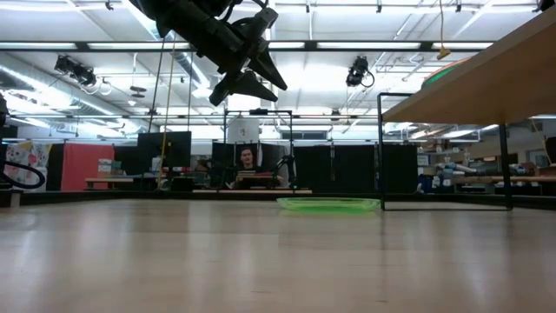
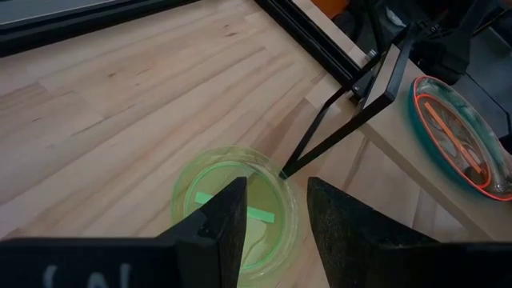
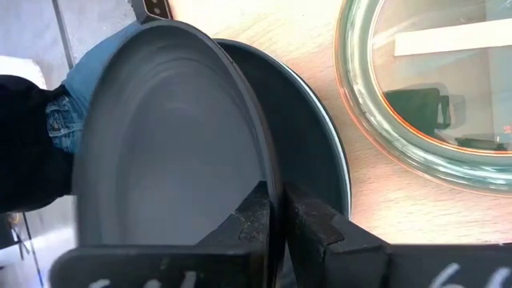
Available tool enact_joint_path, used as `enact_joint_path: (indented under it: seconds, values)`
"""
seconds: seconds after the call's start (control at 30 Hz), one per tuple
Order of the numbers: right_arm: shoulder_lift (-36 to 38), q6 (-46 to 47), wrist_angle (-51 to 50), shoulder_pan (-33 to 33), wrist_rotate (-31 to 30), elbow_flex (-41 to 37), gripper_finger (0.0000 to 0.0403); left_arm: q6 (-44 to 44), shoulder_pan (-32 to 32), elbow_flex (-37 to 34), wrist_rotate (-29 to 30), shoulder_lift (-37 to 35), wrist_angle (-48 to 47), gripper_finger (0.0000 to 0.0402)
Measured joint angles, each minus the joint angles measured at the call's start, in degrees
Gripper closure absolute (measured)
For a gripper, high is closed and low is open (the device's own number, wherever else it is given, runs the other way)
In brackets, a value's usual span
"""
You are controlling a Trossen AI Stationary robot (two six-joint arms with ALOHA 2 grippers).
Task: Place and stack plates onto a shelf
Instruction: Stack the black plate on top of the black plate on the shelf, then stack the green plate on top of the orange plate on the shelf
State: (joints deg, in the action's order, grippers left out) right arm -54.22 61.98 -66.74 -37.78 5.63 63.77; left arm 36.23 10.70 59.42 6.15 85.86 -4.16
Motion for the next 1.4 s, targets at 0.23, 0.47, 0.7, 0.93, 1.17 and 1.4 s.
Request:
enact_joint_path:
  seconds: [0.23, 0.47, 0.7, 0.93, 1.17, 1.4]
  values:
    - [0.0, 0.0, -0.2, 0.0, 0.1, 0.0, 0.0336, 0.0, 0.0, 0.0, 0.0, 0.0, 0.0, 0.0262]
    - [0.0, 0.0, -0.2, 0.0, 0.1, 0.0, 0.0296, 0.0, 0.0, 0.0, 0.0, 0.0, 0.0, 0.0262]
    - [0.0, 0.0, -0.3, 0.0, 0.0, 0.0, 0.0266, 0.0, 0.0, 0.0, 0.0, 0.0, 0.0, 0.0262]
    - [0.0, 0.0, -0.3, 0.0, 0.1, 0.0, 0.0244, 0.0, 0.0, 0.0, 0.0, 0.0, 0.0, 0.0262]
    - [0.0, -0.9, -3.0, 0.0, 1.4, 0.0, 0.0225, 0.0, 0.0, 0.0, 0.0, 0.0, 0.0, 0.0262]
    - [0.3, -1.7, -7.4, 0.0, 5.5, 0.0, 0.0226, 0.0, 0.0, 0.0, 0.0, 0.0, 0.0, 0.0262]
